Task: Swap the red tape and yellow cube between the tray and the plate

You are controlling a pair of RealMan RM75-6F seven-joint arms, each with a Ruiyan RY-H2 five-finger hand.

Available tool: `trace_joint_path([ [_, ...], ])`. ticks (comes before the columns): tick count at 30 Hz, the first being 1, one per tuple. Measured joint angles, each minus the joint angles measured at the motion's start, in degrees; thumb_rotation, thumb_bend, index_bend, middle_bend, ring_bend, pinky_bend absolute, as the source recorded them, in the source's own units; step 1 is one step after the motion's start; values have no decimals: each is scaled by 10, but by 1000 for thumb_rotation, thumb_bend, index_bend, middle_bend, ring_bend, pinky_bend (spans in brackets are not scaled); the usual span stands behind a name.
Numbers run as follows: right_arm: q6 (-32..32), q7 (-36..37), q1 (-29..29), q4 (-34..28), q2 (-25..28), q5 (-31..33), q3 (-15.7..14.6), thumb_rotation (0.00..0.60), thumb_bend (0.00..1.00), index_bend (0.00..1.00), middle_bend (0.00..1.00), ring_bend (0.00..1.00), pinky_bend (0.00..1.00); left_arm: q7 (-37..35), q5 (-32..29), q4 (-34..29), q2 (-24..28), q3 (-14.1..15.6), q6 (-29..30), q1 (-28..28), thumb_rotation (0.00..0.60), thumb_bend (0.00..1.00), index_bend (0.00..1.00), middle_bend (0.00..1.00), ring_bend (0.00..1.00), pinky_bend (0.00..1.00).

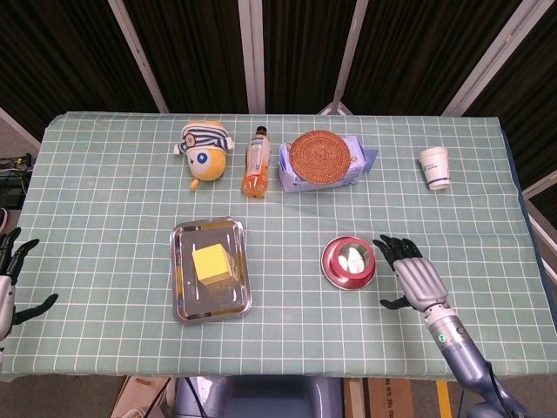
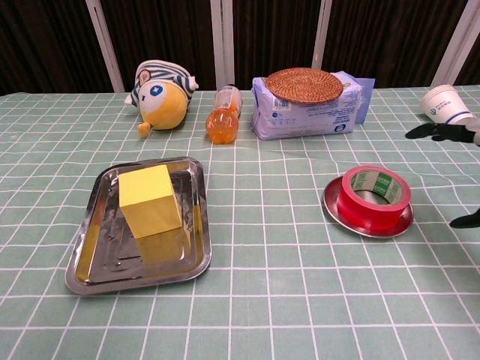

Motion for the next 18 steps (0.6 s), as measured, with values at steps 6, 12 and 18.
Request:
trace_joint_path([
  [6, -45, -48, 52, 2, -18, 79, 12, 600, 45, 0, 0, 0, 0, 4, -5, 2, -2, -3, -1, -1, 600, 176, 171, 7, 0, 99],
  [12, -61, -86, 93, 19, -47, 132, 15, 600, 45, 0, 0, 0, 0, 6, -9, 2, -3, -4, -5, -2, 600, 176, 171, 7, 0, 99],
  [18, -69, -98, 120, 50, -74, 156, 15, 600, 45, 0, 0, 0, 0, 7, -12, 2, -3, -6, -1, 0, 600, 176, 171, 7, 0, 99],
])
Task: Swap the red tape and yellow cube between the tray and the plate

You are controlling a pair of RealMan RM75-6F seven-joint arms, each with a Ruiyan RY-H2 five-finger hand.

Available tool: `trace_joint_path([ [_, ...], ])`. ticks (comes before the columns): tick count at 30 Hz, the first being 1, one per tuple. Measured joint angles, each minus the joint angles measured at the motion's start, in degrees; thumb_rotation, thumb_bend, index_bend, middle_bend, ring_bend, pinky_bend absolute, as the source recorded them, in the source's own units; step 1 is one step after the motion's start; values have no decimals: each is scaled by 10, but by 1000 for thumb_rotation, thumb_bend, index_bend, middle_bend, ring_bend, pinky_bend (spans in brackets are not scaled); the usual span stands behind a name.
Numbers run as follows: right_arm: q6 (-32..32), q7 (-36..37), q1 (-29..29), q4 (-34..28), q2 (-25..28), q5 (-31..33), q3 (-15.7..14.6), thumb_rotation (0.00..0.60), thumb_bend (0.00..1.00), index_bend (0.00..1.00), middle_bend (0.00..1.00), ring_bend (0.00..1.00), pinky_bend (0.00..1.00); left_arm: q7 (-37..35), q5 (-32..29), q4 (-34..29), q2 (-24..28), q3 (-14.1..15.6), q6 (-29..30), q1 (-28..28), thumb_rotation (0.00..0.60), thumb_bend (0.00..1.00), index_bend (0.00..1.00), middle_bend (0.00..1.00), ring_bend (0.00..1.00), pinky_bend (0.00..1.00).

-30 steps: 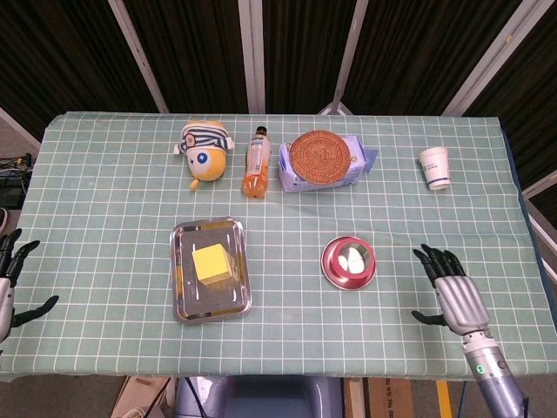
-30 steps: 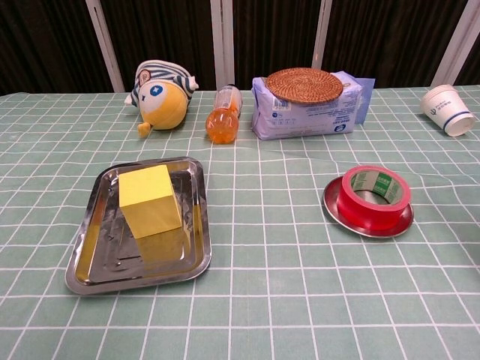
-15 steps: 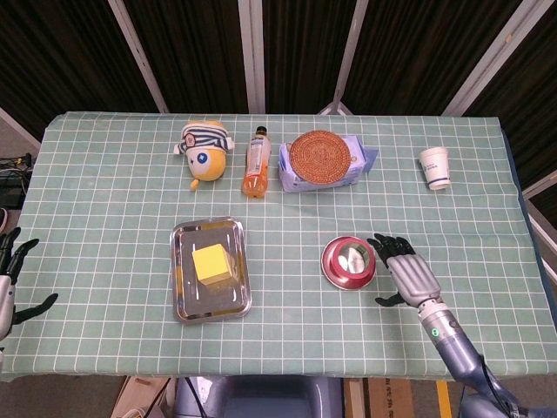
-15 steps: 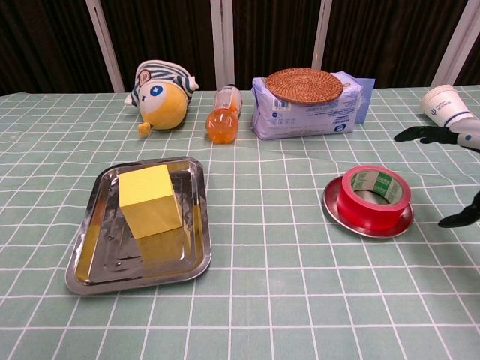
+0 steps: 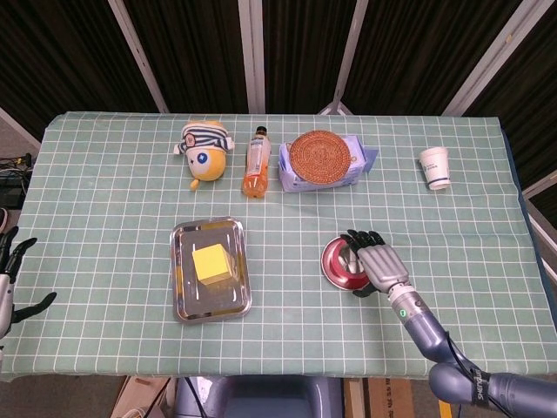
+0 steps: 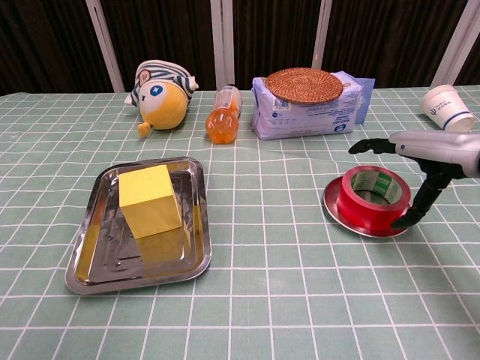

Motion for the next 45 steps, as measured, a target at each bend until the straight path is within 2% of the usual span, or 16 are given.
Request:
trace_joint_path([
  [7, -3, -13, 29, 37, -26, 33, -5, 600, 45, 2, 0, 3, 0, 8, -4, 0, -2, -1, -3, -1, 600, 176, 171, 7, 0, 99],
  [13, -4, -18, 41, 45, -29, 45, -13, 600, 46, 21, 32, 67, 0, 9, -7, -1, -3, -2, -3, -1, 600, 176, 171, 7, 0, 100],
  [21, 14, -21, 45, 45, -30, 48, -22, 600, 45, 178, 155, 227, 53, 9, -7, -2, -2, -1, -7, -2, 600, 176, 171, 7, 0, 102],
  [28, 36, -34, 48, 64, -46, 42, -31, 600, 42, 243, 197, 275, 75, 11, -8, -5, -2, -1, -7, -2, 600, 176, 171, 7, 0, 103],
  [35, 44, -33, 50, 72, -54, 31, -36, 600, 86, 386, 313, 375, 136, 12, -9, -6, -2, 0, -12, -3, 600, 176, 171, 6, 0, 107],
  [40, 57, -28, 49, 73, -55, 12, -34, 600, 103, 408, 329, 384, 139, 10, -7, -7, -1, 1, -14, -4, 600, 177, 171, 6, 0, 107],
  [45, 62, -27, 59, 58, -45, 10, -16, 600, 103, 411, 330, 384, 139, 9, -10, -5, -1, 0, -15, -5, 600, 177, 171, 6, 0, 106],
])
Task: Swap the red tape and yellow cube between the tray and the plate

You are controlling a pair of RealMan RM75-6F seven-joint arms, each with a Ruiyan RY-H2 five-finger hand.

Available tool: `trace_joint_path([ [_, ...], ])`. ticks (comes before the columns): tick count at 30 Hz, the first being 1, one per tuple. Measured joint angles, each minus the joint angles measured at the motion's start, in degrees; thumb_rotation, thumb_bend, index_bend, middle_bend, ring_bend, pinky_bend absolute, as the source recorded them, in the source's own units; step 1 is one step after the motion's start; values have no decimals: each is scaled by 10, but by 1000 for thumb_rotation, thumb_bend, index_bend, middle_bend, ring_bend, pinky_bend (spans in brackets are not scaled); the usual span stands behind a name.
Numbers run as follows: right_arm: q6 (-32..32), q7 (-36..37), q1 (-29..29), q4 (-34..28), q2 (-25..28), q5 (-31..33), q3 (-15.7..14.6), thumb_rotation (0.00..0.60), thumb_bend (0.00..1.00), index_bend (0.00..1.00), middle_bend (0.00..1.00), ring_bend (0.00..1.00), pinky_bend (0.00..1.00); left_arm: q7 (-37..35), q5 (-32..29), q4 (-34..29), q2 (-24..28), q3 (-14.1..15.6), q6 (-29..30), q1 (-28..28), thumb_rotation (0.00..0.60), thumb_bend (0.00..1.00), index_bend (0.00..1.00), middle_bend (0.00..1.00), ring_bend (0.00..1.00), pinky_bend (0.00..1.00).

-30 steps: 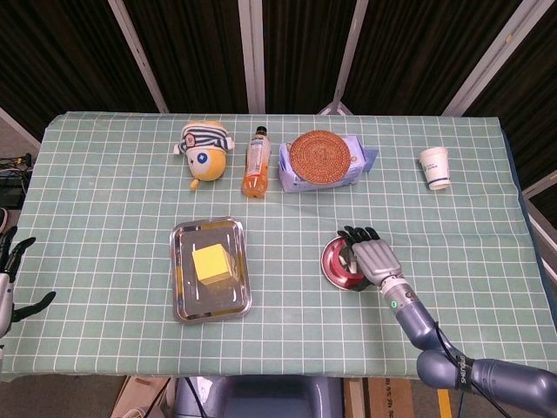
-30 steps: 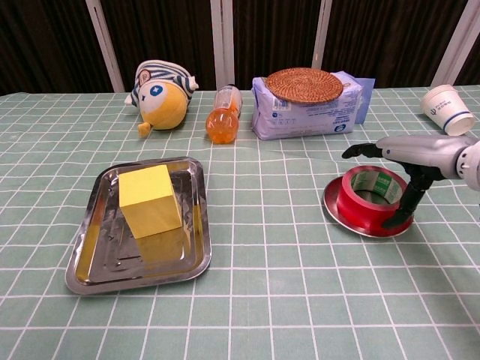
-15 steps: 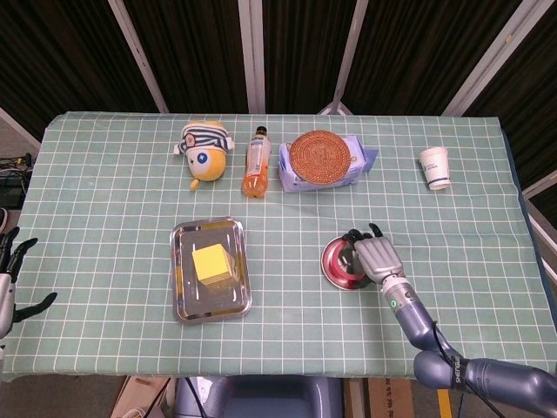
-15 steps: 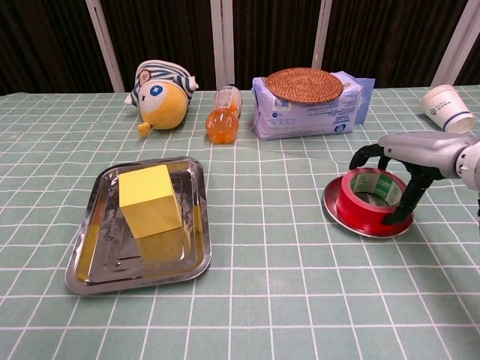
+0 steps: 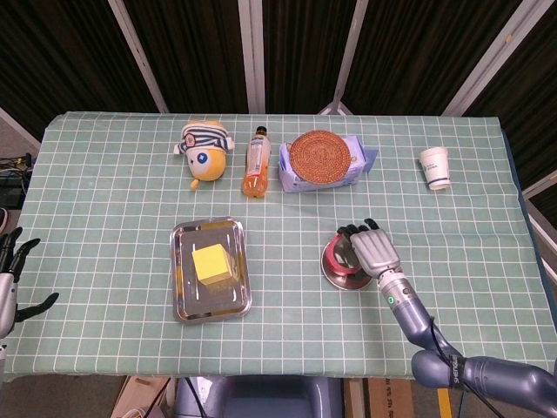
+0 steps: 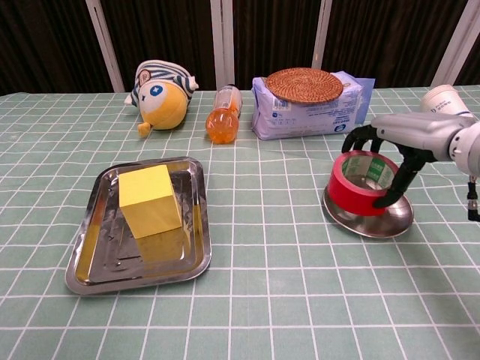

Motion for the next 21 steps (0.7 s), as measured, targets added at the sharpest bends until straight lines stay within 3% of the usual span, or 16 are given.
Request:
trace_joint_path([
  [8, -42, -9, 60, 6, -7, 63, 47, 600, 106, 411, 330, 384, 139, -5, -16, 7, 0, -7, -9, -4, 600, 176, 171, 6, 0, 107],
  [13, -67, -23, 109, 65, -46, 115, 62, 600, 105, 412, 330, 384, 139, -6, -24, 9, 0, -9, -19, -7, 600, 177, 171, 6, 0, 107],
  [21, -96, -18, 145, 162, -120, 141, 64, 600, 105, 377, 321, 338, 110, -7, -37, 15, -1, -13, -34, -14, 600, 176, 171, 6, 0, 107],
])
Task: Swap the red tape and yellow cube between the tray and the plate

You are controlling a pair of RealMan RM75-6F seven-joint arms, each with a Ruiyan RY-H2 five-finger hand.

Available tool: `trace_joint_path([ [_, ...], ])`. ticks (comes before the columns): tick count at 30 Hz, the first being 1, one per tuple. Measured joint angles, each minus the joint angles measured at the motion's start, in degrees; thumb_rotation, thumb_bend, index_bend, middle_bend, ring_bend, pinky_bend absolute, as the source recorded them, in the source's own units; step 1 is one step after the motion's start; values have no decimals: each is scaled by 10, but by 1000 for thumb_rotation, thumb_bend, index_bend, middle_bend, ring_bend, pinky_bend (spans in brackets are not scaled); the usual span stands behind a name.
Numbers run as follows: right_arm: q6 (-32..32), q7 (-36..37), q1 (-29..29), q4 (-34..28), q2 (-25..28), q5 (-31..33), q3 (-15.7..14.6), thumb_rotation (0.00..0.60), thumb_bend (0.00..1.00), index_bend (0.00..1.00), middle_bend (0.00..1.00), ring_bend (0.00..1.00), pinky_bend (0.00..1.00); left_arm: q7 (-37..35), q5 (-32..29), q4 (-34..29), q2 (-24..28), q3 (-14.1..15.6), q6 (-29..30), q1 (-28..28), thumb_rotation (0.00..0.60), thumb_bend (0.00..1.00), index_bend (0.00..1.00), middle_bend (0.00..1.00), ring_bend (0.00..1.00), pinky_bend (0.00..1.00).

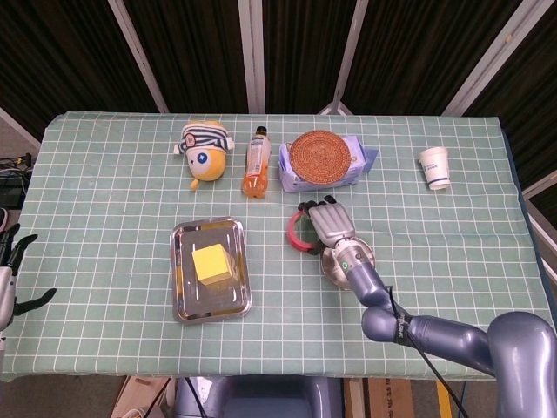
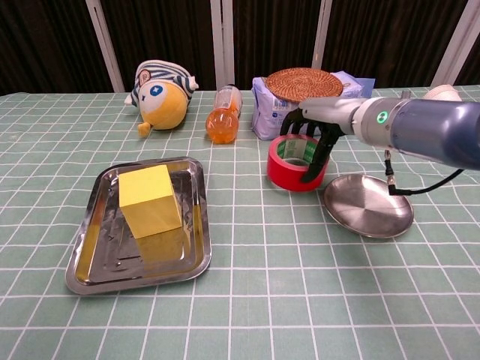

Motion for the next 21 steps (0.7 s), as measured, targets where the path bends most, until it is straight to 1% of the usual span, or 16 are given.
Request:
trace_joint_path([
  [1, -2, 4, 2, 8, -7, -2, -1, 600, 105, 346, 307, 312, 106, -1, -1, 0, 0, 0, -1, 0, 600, 176, 171, 6, 0, 107],
  [2, -3, 8, 3, 12, -11, -5, -2, 600, 105, 282, 273, 263, 96, -1, -3, 1, 0, -1, -2, -1, 600, 176, 171, 6, 0, 107],
  [3, -2, 13, 3, 14, -14, -9, -2, 600, 105, 211, 224, 204, 81, -2, -3, 1, 0, -1, -3, -1, 600, 177, 171, 6, 0, 107],
  [6, 9, 27, 2, 24, -26, -30, -2, 600, 84, 61, 101, 63, 25, -3, -7, 2, 0, -1, -8, -3, 600, 177, 171, 6, 0, 109],
  [8, 30, 41, -3, 30, -37, -50, -1, 600, 55, 13, 47, 16, 4, -2, -10, 2, 0, -1, -13, -5, 600, 177, 171, 6, 0, 110],
  [11, 59, 61, -13, 30, -44, -72, 0, 600, 26, 0, 1, 0, 0, -2, -10, 2, 0, 0, -15, -6, 600, 177, 171, 6, 0, 110],
  [15, 77, 45, -23, 6, -32, -72, -4, 600, 20, 0, 0, 0, 0, -1, -12, 3, 0, 0, -16, -7, 600, 177, 171, 6, 0, 110],
  [18, 99, 13, -35, -43, 1, -63, -11, 600, 17, 0, 0, 0, 0, -1, -8, 3, -1, 1, -17, -8, 600, 177, 171, 6, 0, 110],
  [21, 138, -16, -57, -117, 51, -63, -25, 600, 15, 0, 0, 0, 0, -3, 2, 2, -1, 5, -15, -9, 600, 177, 171, 6, 0, 110],
])
